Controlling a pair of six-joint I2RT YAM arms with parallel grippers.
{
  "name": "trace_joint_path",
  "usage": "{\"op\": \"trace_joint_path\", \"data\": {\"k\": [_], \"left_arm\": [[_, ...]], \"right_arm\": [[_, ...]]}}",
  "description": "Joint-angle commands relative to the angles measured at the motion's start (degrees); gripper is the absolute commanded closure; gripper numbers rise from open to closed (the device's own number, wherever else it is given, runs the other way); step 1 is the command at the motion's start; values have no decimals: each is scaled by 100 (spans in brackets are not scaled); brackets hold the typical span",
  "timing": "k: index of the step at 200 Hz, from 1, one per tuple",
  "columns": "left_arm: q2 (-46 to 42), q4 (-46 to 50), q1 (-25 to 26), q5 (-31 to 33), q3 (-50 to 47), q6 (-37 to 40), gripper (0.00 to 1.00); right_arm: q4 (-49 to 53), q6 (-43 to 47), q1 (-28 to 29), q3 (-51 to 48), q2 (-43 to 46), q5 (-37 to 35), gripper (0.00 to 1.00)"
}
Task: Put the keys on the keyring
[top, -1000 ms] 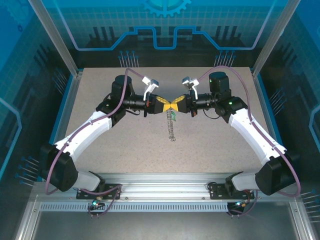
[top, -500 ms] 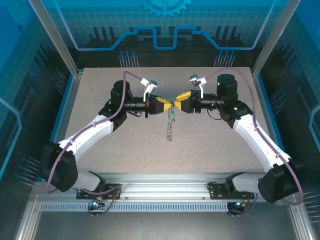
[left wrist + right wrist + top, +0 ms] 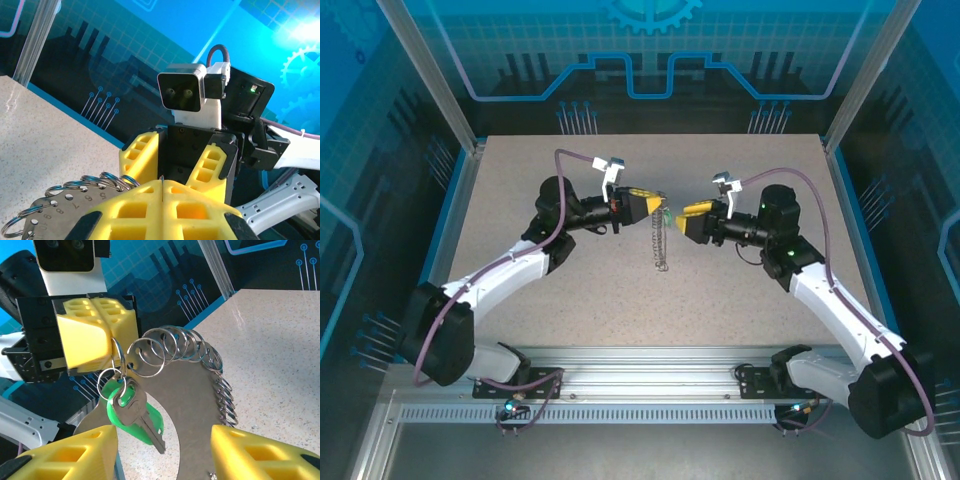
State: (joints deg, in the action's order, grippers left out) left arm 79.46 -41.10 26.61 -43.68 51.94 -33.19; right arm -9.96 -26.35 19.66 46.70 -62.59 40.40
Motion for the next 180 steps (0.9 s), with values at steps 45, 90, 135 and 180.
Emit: {"op": "trace_joint_path", "data": {"k": [45,90,135,180], "left_arm": [[-269,-503,118,334,-42,-153,100],[-300,-443,151,378,-55,-109,100],[-293,-442,158,428,-85,-109,100],[-317,-494,167,549,-140,-118,100]], "right_arm": [[-411,49,392,217,-153,-396,47],[-428,67,503,269,-239,-418,47],[-453,84,564,283,-243,-368,59],[-510,192,729,244,-265,-77,92]]}}
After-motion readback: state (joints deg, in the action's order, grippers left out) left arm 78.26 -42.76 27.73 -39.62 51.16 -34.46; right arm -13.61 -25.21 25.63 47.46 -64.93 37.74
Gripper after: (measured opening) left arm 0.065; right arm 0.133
